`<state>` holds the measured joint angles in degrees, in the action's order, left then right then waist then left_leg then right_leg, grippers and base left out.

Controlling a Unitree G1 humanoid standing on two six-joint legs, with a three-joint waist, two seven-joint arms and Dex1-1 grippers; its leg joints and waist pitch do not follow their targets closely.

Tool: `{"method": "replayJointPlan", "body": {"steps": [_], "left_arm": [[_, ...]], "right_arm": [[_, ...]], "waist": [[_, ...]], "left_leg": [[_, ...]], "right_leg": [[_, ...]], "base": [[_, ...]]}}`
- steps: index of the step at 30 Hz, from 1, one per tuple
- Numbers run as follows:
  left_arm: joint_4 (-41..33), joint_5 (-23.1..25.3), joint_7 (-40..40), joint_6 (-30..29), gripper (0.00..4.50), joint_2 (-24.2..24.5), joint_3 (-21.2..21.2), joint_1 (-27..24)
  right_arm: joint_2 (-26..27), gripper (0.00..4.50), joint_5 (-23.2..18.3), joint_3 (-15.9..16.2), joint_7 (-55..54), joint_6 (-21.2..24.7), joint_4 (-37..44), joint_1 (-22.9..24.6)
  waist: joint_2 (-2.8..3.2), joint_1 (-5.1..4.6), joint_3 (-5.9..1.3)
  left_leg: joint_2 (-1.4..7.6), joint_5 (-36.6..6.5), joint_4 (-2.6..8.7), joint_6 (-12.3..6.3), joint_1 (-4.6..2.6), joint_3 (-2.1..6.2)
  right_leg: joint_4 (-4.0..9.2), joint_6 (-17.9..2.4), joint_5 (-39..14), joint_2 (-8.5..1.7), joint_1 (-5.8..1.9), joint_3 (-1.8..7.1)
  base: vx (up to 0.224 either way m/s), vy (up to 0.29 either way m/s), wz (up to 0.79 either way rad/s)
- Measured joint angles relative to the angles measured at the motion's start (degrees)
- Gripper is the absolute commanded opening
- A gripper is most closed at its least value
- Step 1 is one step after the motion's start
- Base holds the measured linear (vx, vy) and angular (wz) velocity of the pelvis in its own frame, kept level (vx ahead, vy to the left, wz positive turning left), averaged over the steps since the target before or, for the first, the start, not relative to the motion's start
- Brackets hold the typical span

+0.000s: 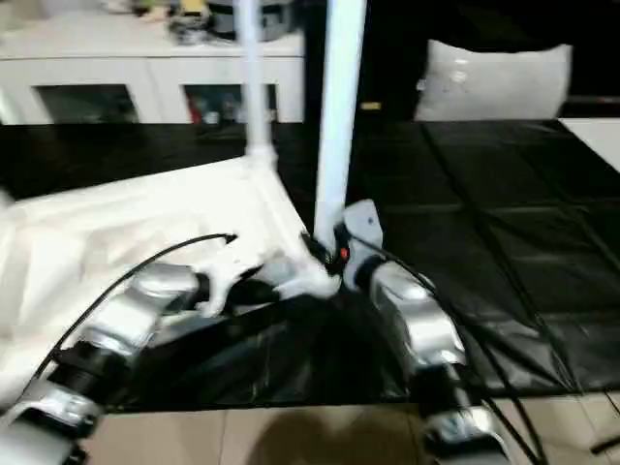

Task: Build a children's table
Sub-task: Insert table leg to table base

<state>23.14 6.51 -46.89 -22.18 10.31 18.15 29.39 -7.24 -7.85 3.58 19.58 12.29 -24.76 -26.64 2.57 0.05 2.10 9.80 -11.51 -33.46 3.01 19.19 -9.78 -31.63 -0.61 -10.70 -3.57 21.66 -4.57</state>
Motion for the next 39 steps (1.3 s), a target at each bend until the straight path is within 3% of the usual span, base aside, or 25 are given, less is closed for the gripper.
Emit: {"method": "replayJointPlan", "body": {"steps": [4, 12, 14, 16, 19, 23, 25, 28, 33, 36, 39], "left_arm": [[-0.5, 3.0, 7.3, -2.0, 0.0, -4.9, 1.0, 0.0], [-4.3, 4.7, 9.5, -4.5, 0.0, -4.3, 2.3, -1.4], [-4.4, 4.9, 9.5, -4.5, 0.0, -4.1, 2.5, -1.4], [-4.7, 4.9, 9.4, -4.5, 0.0, -4.0, 2.7, -1.4], [-5.5, 4.4, 8.3, -3.4, 0.0, -2.7, 3.1, -1.6], [-5.6, 4.2, 7.1, -2.0, 0.0, -1.8, 3.1, -1.6], [-5.3, 3.3, 5.8, -0.6, 0.0, -0.7, 3.0, -1.1], [-4.2, 2.2, 3.8, 2.0, 0.0, 1.0, 3.0, -0.1], [-2.0, 1.8, -1.2, 8.3, 0.0, 4.5, 3.2, 1.1], [-1.0, 1.5, -3.4, 11.0, 0.0, 6.6, 3.2, 1.7], [0.5, 0.4, -6.5, 13.7, 0.0, 8.7, 3.6, 2.1]], "right_arm": [[2.1, 1.91, 0.9, -1.7, -7.4, -0.5, -3.6, -2.5], [4.1, 1.91, 1.9, -2.1, -10.4, -0.8, -5.3, -3.9], [4.2, 2.47, 1.9, -2.1, -10.3, -1.5, -5.9, -4.0], [4.2, 2.47, 1.8, -2.1, -9.8, -1.6, -8.3, -4.4], [4.0, 2.88, 1.7, -2.3, -7.9, -3.2, -9.3, -4.3], [3.6, 3.12, 1.4, -2.6, -6.5, -3.7, -10.1, -3.8], [2.5, 3.42, 1.4, -2.1, -4.1, -4.3, -9.6, -2.9], [0.7, 3.53, 1.3, -1.5, -0.2, -4.4, -8.0, -0.5], [-4.6, 4.09, -1.0, -0.3, 11.2, -7.1, -2.4, 4.4], [-7.4, 4.37, -2.0, 0.1, 16.9, -8.1, -1.1, 6.1], [-10.9, 4.48, -3.4, 0.3, 22.7, -8.2, 0.0, 7.3]], "waist": [[0.06, -0.7, 0.13], [0.19, -1.52, 0.25], [0.22, -1.62, 0.27], [0.3, -1.72, 0.34], [0.65, -1.6, 0.71], [0.65, -1.16, 0.73], [0.66, -0.75, 0.71], [0.44, 0.49, 0.66], [0.48, 2.09, 0.64], [0.49, 2.3, 0.64], [0.5, 2.55, 0.64]], "left_leg": [[-0.04, 0.0, 0.32, -0.03, -0.07, 0.09], [0.0, -0.1, 0.45, -0.17, -0.12, 0.4], [0.0, -0.1, 0.46, -0.16, -0.12, 0.52], [-0.03, -0.1, 0.48, -0.16, -0.09, 0.77], [-0.09, -0.1, 0.61, -0.16, -0.03, 0.88], [-0.2, -0.1, 1.04, -0.16, 0.02, 0.88], [-0.26, -0.1, 1.07, -0.16, 0.47, 0.86], [-0.25, -0.1, 1.01, -0.14, 1.0, 0.58], [0.07, 0.0, 1.2, -0.19, 1.25, 0.28], [0.14, 0.0, 1.07, -0.19, 1.6, 0.21], [0.17, 0.0, 0.94, -0.2, 1.62, 0.21]], "right_leg": [[0.83, 0.0, 0.0, -0.68, -0.42, -1.31], [1.25, 0.0, 0.0, -0.98, -0.75, -2.2], [1.3, 0.0, 0.0, -0.98, -0.75, -2.32], [1.43, 0.0, 0.0, -0.98, -0.78, -2.53], [1.5, 0.0, 0.0, -0.98, -0.73, -2.58], [1.4, 0.0, 0.0, -0.97, -0.72, -2.42], [1.02, -0.1, 0.1, -0.98, -0.52, -2.21], [0.35, -0.6, 0.9, -0.97, 0.16, -1.85], [-0.59, -0.9, 0.8, -0.78, 0.9, -1.75], [-1.16, -1.2, 0.5, -0.75, 1.47, -1.75], [-1.39, -1.3, 0.4, -0.75, 1.56, -1.75]], "base": [[0.0, 0.0, 0.0], [0.0, 0.0, 0.0], [0.0, 0.0, 0.0], [0.0, 0.0, 0.0], [0.0, 0.0, 0.0], [0.0, 0.0, 0.0], [0.0, 0.0, 0.0], [0.0, 0.0, 0.0], [0.0, 0.0, 0.0], [0.0, 0.0, 0.0], [0.0, 0.0, 0.0]]}}
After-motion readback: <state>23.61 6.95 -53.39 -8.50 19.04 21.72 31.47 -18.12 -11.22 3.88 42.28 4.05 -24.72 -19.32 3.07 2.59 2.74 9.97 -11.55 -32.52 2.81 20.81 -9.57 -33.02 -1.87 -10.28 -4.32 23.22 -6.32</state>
